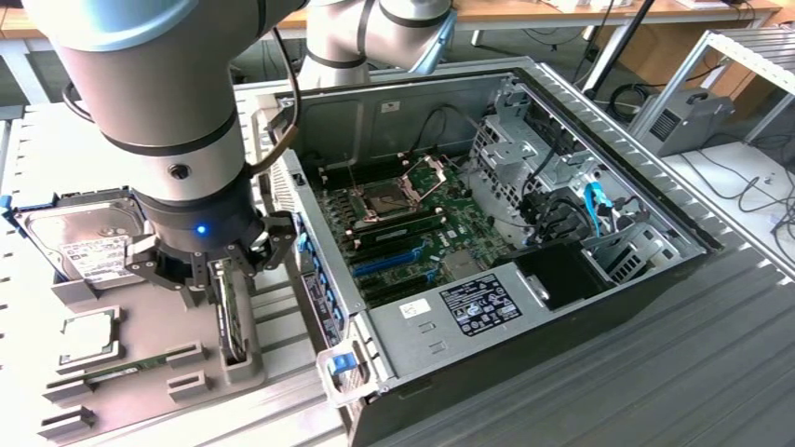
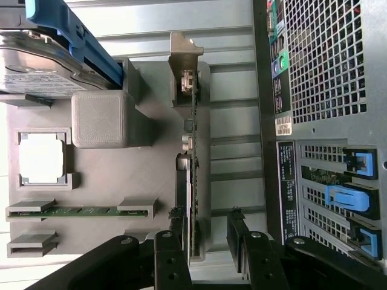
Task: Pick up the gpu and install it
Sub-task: 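Pick up the gpu and move the gpu toward the slot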
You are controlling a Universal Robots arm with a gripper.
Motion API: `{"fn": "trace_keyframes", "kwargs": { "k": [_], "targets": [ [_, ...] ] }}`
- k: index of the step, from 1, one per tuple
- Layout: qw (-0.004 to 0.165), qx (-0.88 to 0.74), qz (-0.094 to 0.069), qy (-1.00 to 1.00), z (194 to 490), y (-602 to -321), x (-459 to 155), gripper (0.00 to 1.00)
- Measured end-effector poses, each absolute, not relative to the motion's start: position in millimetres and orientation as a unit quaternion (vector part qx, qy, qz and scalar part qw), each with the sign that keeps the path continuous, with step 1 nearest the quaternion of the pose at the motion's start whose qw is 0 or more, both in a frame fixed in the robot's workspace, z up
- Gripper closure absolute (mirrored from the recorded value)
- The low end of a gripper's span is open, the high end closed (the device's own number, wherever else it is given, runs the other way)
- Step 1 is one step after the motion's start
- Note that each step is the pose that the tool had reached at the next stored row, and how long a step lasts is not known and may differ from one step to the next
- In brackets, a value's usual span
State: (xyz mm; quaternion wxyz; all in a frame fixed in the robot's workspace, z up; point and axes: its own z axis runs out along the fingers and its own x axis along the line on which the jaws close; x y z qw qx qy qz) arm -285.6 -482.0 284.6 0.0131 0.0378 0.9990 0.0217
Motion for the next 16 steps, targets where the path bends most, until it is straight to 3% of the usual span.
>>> {"fn": "trace_keyframes", "kwargs": {
  "k": [16],
  "targets": [
    [0.013,0.038,0.022,0.999,280.7,-482.0,-285.8,0.58]
  ]
}}
